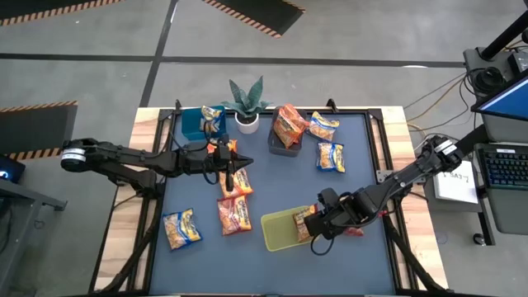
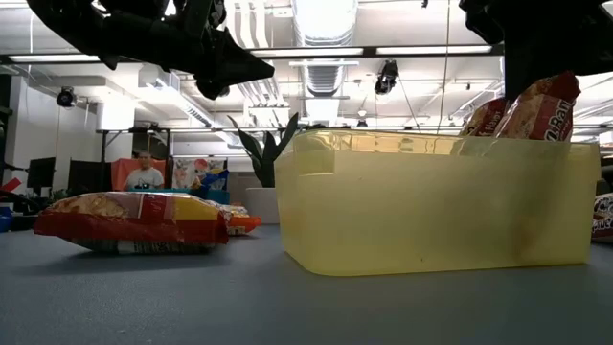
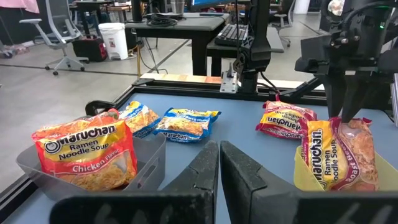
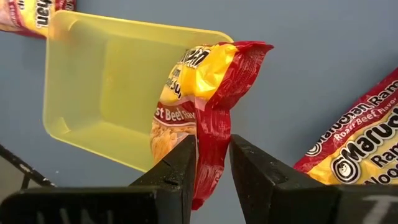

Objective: Sort Maruchan noodles
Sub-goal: Put the red bag into the yellow bin, then put the orange bag into the black bin

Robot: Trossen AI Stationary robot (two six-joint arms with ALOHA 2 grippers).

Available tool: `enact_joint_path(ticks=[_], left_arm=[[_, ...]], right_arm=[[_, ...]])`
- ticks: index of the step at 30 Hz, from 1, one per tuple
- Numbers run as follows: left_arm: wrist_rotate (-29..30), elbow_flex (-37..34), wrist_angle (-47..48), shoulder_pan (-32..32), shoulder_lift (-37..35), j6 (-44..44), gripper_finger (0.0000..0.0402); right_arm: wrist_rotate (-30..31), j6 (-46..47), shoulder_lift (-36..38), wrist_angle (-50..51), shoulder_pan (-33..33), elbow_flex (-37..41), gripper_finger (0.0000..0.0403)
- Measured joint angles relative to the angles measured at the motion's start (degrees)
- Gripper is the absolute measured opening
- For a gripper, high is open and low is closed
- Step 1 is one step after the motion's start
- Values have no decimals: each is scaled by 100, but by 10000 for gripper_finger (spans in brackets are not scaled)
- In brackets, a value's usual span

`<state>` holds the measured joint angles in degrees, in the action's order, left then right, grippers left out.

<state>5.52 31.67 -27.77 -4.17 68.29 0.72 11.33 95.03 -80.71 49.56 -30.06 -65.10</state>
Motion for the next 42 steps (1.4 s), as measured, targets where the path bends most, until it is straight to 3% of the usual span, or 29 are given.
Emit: enact_joint_path(ticks=[11,19,25,34,42], left_arm=[[0,-1,30,0,0,1,0],[0,-1,94,-1,0,1,0],[0,4,202,1,-1,280,0],[9,34,1080,207,-4,1695,0],[-28,34,2175,679,-4,2303,0]], right_arm=[[66,177,515,243,9,-7,86],[355,-412,909,320,109,-9,86],[1050,-1797,1089,315,162,-9,85],[1878,-3548,1102,-70,162,65,68],[2017,-4754,1102,-1043,449,300,68]])
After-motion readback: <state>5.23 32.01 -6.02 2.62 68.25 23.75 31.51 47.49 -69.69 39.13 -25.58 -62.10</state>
